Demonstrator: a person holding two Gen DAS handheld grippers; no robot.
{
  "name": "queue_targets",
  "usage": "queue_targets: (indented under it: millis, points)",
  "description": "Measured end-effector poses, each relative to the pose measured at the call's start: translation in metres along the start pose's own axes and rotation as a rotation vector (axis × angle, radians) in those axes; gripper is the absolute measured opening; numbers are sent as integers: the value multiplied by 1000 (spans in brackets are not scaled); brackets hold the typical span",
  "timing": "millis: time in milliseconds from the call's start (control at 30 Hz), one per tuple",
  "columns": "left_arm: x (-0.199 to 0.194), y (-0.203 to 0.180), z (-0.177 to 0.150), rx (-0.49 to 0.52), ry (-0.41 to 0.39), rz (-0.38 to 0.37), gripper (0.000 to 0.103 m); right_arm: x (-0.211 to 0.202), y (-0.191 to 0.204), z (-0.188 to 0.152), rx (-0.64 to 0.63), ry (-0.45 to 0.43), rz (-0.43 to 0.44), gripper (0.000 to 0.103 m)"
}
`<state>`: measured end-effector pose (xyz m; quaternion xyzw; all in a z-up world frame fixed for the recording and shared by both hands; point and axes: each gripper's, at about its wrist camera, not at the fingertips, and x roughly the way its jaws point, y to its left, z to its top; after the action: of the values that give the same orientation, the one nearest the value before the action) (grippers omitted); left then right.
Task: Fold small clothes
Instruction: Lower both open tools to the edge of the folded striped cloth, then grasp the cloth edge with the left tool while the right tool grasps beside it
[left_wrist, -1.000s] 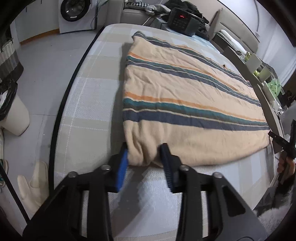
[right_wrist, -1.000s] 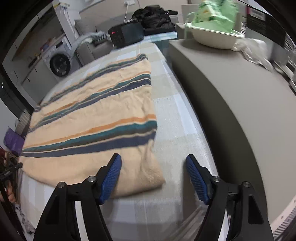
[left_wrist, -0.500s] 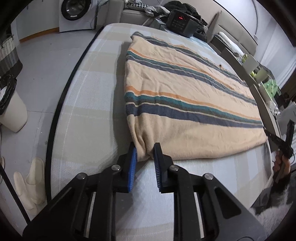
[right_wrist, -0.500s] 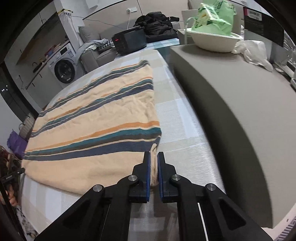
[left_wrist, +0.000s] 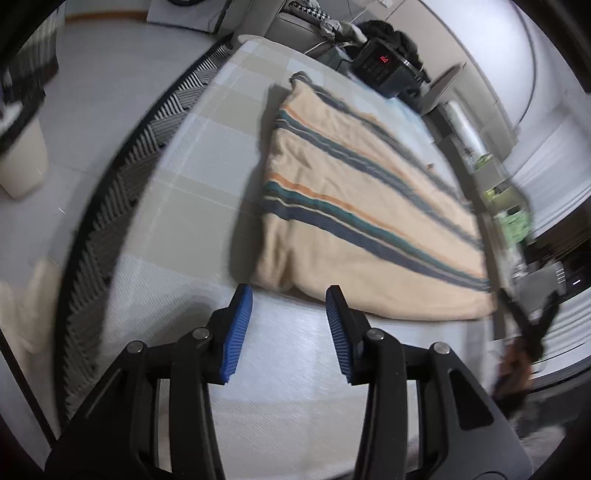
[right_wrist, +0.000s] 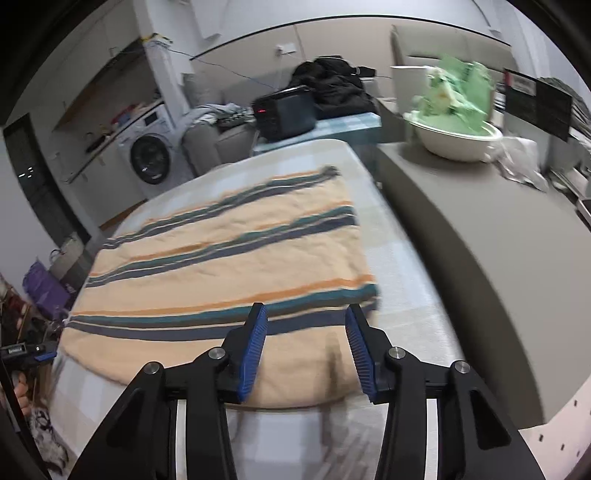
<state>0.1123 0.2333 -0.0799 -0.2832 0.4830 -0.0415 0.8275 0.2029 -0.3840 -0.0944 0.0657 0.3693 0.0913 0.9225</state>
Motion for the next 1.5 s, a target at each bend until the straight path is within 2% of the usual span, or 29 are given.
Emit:
queue_targets:
  millis: [100, 200, 333, 467, 567, 600, 633, 733, 967, 1067, 1167, 1267, 1367, 1500]
  points:
    - [2, 4, -3, -75, 21, -97, 47, 7, 20, -2, -31, 14, 50, 45]
    - [18, 10, -4, -169, 46, -158, 49, 13, 41, -7, -64, 31, 89, 45]
    - [39, 10, 0, -256, 21, -161, 49, 18, 62, -13, -88, 43, 121, 45]
    - [48, 8, 4, -350, -89, -111, 50, 26, 80, -18, -113, 60, 152, 45]
    - [54, -1, 4, -373, -142, -78, 50, 32, 93, -23, -130, 69, 178, 45]
    - [56, -3, 3, -378, -160, -68, 42, 34, 96, -24, -130, 72, 186, 45]
    - [58, -5, 3, -373, -170, -52, 23, 35, 99, -25, -134, 76, 194, 45]
    - [58, -12, 3, -327, -198, -20, 11, 38, 110, -28, -157, 74, 205, 45]
    - [27, -54, 7, -155, -318, 26, 4, 43, 144, -32, -216, 64, 247, 48]
    - [15, -82, 9, -79, -359, 14, 4, 45, 170, -37, -269, 60, 313, 56]
    - [6, -103, 14, -29, -381, 0, 4, 48, 203, -44, -340, 58, 369, 57]
    - [2, -112, 16, -17, -384, -19, 4, 54, 239, -52, -419, 73, 443, 63]
    - [-2, -113, 14, -22, -379, -40, 4, 63, 277, -63, -508, 86, 482, 63]
    - [-9, -102, 10, -49, -372, -63, 4, 81, 313, -72, -556, 125, 513, 63]
